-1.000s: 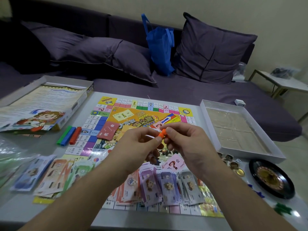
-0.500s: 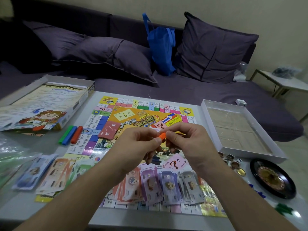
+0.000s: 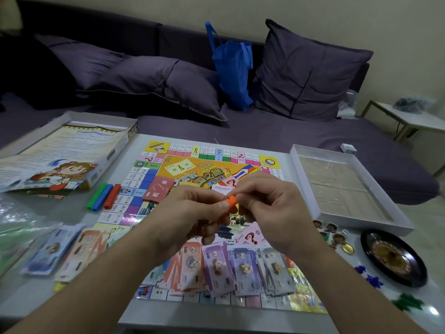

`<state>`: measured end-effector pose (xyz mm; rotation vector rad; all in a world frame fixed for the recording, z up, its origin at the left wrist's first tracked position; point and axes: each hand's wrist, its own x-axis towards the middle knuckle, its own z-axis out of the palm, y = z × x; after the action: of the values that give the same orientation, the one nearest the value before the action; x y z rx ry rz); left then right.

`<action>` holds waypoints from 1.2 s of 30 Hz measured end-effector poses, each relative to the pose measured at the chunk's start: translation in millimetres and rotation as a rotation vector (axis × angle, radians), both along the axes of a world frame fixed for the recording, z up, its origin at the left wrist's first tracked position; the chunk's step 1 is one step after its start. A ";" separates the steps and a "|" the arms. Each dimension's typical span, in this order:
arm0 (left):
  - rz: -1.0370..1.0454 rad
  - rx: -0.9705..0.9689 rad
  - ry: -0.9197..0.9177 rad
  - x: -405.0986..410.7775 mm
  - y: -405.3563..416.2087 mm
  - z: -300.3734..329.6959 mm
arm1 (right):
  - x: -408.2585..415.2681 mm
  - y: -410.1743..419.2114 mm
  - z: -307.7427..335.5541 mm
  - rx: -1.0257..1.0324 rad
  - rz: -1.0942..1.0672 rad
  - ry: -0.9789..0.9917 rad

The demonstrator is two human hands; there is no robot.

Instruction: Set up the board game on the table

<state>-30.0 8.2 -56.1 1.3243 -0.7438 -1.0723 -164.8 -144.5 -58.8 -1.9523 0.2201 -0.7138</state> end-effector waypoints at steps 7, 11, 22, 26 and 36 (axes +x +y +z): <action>-0.025 -0.016 0.223 -4.8 0.4 2.7 | 0.2 5.4 3.2 0.012 -0.010 -0.014; 0.026 -0.004 0.240 -7.7 -8.5 2.9 | 1.4 4.8 -3.1 0.174 -0.143 -0.004; 0.113 0.058 0.172 -1.1 -10.9 -0.3 | 2.8 -8.7 4.9 0.397 -0.171 -0.015; 0.112 0.033 0.182 -2.8 -11.7 0.6 | 2.4 -6.4 5.3 0.373 -0.159 -0.017; 0.095 -0.002 0.260 -5.9 -15.0 -3.2 | 1.3 -3.8 7.3 0.232 -0.178 0.010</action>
<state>-36.0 -6.8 -59.4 1.1785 -0.4838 -1.1395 -163.5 -148.3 -51.5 -1.7290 0.4675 -0.7581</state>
